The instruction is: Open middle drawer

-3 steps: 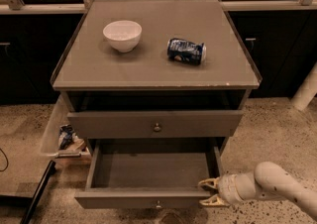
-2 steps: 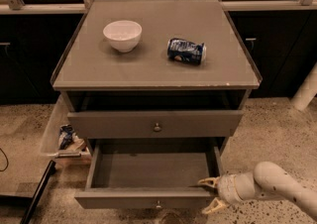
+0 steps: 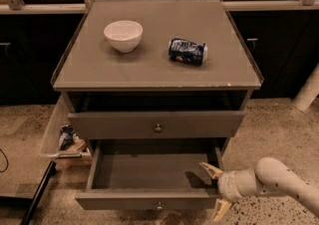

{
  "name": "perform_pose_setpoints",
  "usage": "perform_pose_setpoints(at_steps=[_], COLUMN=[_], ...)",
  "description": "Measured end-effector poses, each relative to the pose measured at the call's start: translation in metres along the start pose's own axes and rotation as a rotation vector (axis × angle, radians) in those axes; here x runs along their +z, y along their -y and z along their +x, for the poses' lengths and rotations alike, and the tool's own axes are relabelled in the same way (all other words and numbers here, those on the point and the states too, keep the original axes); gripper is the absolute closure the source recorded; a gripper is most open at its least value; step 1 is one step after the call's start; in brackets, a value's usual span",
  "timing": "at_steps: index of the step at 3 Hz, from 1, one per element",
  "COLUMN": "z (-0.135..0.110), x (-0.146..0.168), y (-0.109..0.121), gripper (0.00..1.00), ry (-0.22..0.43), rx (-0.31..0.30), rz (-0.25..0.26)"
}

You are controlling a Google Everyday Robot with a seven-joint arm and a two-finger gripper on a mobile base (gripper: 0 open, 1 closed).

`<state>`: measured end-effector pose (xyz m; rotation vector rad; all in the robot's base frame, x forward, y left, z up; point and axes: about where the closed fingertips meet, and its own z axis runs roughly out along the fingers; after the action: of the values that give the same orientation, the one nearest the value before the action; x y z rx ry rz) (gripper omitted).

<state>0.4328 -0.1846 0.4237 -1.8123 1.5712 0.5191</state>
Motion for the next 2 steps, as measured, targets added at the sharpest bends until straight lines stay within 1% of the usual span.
perform_pose_setpoints(at_steps=[1,2], z=[-0.028,-0.06], x=[-0.023,-0.06], y=[0.012,0.023], gripper=[0.0,0.0], ry=[-0.029,-0.085], rx=[-0.052,-0.118], rz=[0.018,0.051])
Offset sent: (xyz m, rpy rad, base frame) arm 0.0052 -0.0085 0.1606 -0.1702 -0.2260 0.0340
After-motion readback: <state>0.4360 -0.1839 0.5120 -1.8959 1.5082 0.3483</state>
